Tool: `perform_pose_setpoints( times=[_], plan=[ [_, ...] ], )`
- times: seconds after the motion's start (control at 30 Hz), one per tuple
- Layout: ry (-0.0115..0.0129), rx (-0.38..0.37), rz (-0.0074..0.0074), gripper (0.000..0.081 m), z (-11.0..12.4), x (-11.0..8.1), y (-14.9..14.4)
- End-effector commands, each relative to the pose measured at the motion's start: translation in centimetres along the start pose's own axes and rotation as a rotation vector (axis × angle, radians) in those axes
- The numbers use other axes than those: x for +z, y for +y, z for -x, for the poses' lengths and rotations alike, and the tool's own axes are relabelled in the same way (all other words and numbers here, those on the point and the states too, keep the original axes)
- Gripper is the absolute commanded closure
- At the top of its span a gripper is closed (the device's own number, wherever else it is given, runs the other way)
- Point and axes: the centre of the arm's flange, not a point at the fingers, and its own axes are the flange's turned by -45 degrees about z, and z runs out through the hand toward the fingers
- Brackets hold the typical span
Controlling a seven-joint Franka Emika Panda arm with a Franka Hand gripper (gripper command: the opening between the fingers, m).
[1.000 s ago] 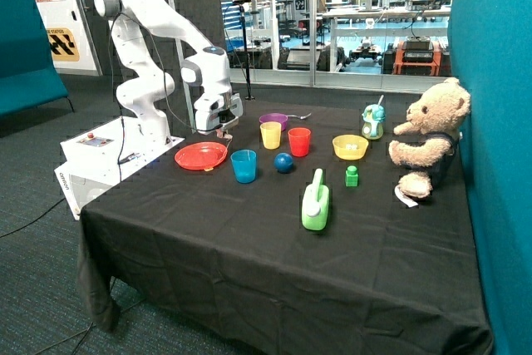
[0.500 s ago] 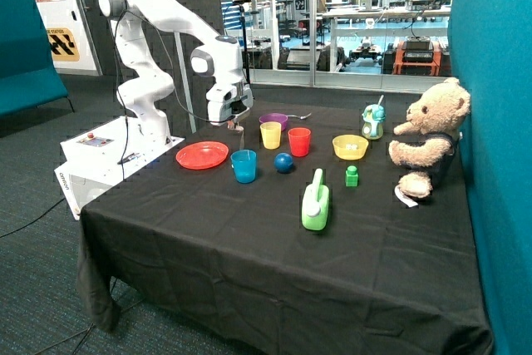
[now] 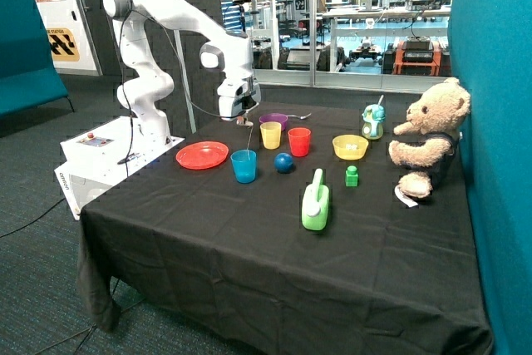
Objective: Prepare two cups of tea
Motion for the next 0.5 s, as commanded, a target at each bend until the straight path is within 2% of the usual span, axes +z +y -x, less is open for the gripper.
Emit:
perform_pose_setpoints(
  times=[0.0,0.1,0.47],
  plan=[
    [0.0001,-0.034,0.0015,0.0808,-2.6,-0.6,-2.2],
    [0.0001,-0.060,0.0015,0.0808,-4.0,-0.8,-3.7],
    [0.0000,-0.108,0.0015,0.0808,-5.8,-0.8,-6.7]
  ],
)
